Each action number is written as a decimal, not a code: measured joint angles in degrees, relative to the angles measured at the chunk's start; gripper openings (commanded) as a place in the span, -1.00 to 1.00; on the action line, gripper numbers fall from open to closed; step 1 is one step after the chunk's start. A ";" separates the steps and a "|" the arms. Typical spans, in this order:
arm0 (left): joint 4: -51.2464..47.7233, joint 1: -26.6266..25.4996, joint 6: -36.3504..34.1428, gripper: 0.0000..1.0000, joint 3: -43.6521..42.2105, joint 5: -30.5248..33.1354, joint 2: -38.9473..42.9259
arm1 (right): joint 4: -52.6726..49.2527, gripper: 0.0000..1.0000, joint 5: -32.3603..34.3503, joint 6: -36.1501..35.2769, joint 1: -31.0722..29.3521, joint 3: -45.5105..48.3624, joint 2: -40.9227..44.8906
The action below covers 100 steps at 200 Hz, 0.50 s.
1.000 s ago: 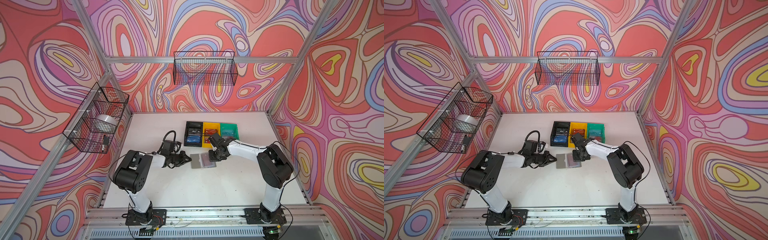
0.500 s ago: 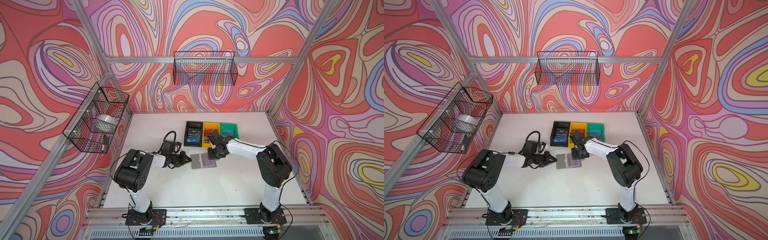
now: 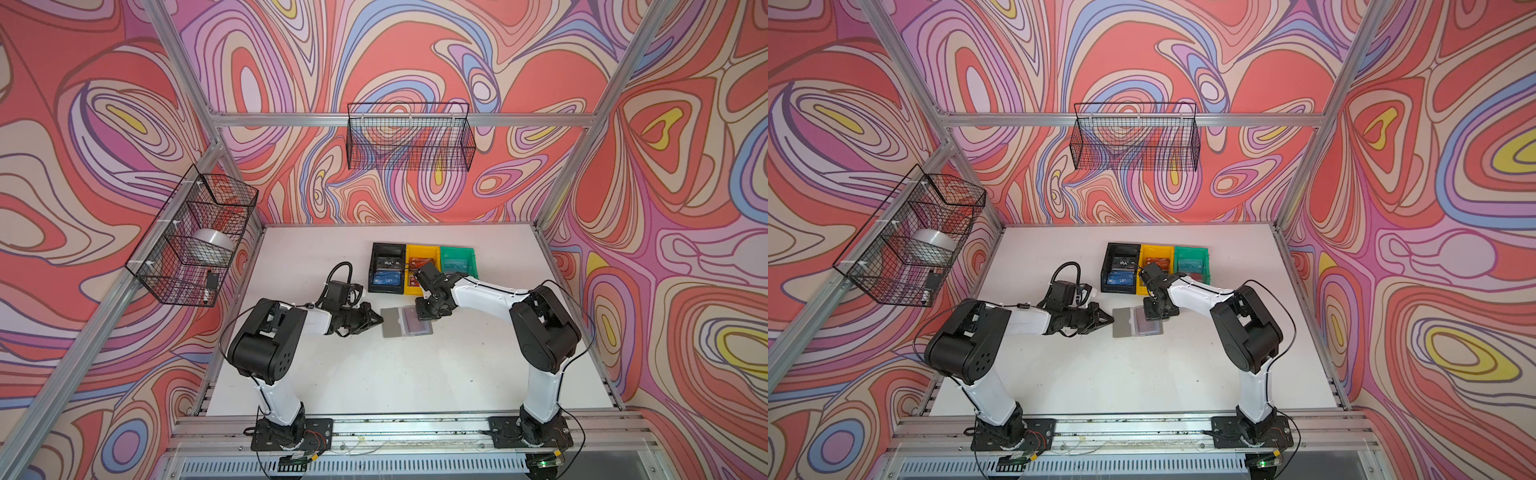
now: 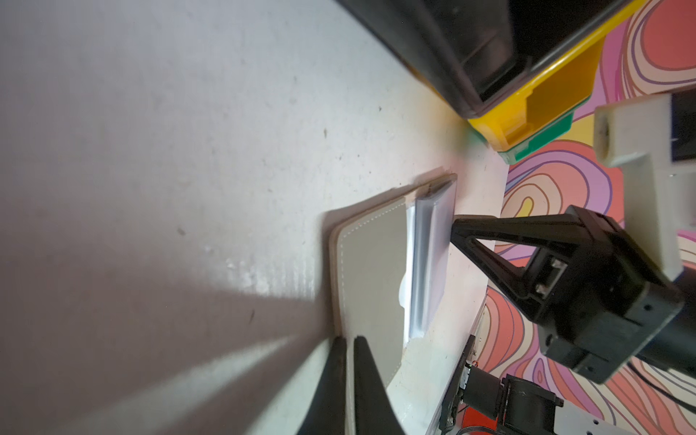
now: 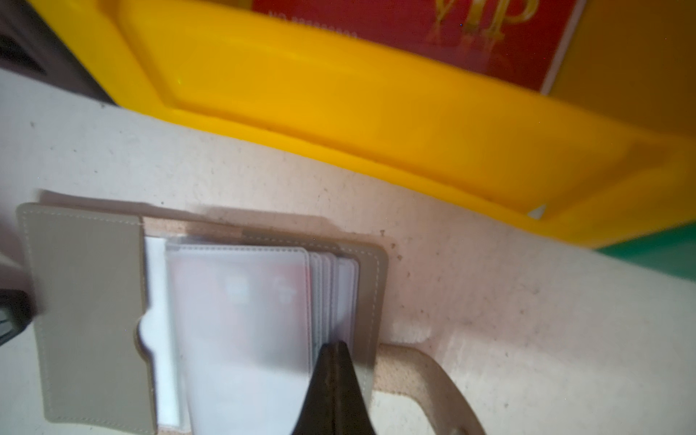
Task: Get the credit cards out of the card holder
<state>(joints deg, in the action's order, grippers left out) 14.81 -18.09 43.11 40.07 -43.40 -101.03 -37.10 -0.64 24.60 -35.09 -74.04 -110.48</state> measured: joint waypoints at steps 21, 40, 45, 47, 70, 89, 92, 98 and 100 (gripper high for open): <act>0.00 0.00 0.00 -0.80 0.22 0.07 0.00 | 0.26 -1.00 -0.24 -0.13 0.00 -0.39 -0.37; 0.00 0.00 0.00 -0.80 0.28 0.15 -0.02 | 0.24 -1.00 -0.35 -0.15 -0.02 -0.55 -0.46; 0.00 0.00 0.00 -0.80 0.28 0.15 -0.02 | 0.26 -1.00 -0.37 -0.15 -0.07 -0.61 -0.55; 0.00 0.00 0.00 -0.80 0.31 0.15 -0.04 | 0.26 -1.00 -0.37 -0.15 -0.09 -0.63 -0.55; 0.00 0.00 0.00 -0.80 0.33 0.17 -0.26 | 0.33 -1.00 -0.35 -0.15 -0.31 -0.74 -0.66; 0.00 0.00 0.00 -0.80 0.33 0.20 -0.44 | 0.35 -1.00 -0.37 -0.15 -0.35 -0.74 -0.66; 0.00 0.00 -0.02 -0.80 0.33 0.17 -0.48 | 0.35 -1.00 -0.37 -0.15 -0.35 -0.74 -0.66; 0.02 0.00 0.00 -0.80 0.33 0.17 -0.55 | 0.35 -1.00 -0.37 -0.15 -0.35 -0.74 -0.66; 0.00 0.00 -0.02 -0.79 0.33 0.20 -0.55 | 0.35 -1.00 -0.37 -0.15 -0.35 -0.74 -0.66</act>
<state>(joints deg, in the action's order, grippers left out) 14.81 -18.09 43.09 40.40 -43.20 -101.58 -36.75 -1.02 24.45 -35.44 -74.78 -111.13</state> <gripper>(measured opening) 0.103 0.042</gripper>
